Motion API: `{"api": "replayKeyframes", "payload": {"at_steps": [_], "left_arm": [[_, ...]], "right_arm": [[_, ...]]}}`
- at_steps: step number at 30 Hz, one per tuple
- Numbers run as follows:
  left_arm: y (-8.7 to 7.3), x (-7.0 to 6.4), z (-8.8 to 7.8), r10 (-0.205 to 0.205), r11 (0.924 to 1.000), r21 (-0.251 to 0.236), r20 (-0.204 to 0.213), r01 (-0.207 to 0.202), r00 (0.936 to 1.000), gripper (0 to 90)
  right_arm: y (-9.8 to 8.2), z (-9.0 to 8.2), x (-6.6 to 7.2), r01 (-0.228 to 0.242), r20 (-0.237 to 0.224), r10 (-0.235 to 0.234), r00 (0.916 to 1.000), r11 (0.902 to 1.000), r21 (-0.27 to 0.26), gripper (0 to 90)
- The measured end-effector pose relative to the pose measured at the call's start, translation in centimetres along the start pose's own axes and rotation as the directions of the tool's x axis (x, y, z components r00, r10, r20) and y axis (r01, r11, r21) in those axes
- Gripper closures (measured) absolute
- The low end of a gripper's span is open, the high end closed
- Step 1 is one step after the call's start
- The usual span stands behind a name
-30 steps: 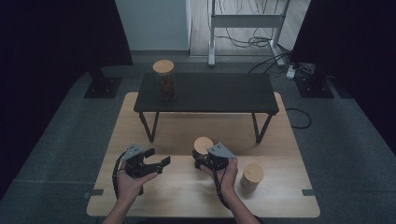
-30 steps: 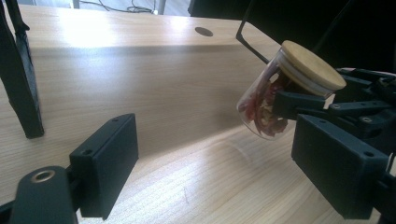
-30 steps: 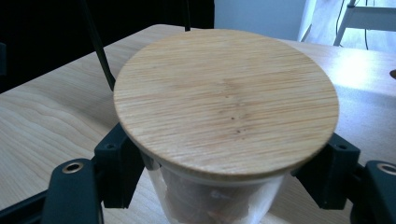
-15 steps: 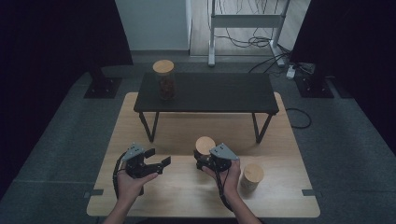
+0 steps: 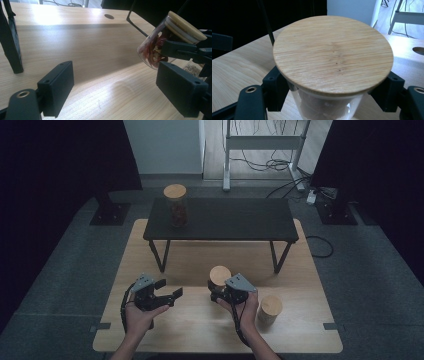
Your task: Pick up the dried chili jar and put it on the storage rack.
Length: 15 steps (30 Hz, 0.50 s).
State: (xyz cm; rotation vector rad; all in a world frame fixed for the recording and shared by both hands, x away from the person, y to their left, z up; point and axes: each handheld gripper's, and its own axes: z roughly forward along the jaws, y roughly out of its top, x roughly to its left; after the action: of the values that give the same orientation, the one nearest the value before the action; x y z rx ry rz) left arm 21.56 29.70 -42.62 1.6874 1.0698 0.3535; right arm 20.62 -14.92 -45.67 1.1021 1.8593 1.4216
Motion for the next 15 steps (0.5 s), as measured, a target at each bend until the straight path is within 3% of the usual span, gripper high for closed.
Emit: {"api": "replayKeyframes", "payload": {"at_steps": [15], "left_arm": [[-0.02,0.00,0.08,-0.003,1.0000,0.003,0.000,0.003,1.0000,14.7]], "right_arm": [[0.53,-0.37,-0.10,0.006,0.005,-0.006,1.0000,0.9999,-0.009,25.4]]}}
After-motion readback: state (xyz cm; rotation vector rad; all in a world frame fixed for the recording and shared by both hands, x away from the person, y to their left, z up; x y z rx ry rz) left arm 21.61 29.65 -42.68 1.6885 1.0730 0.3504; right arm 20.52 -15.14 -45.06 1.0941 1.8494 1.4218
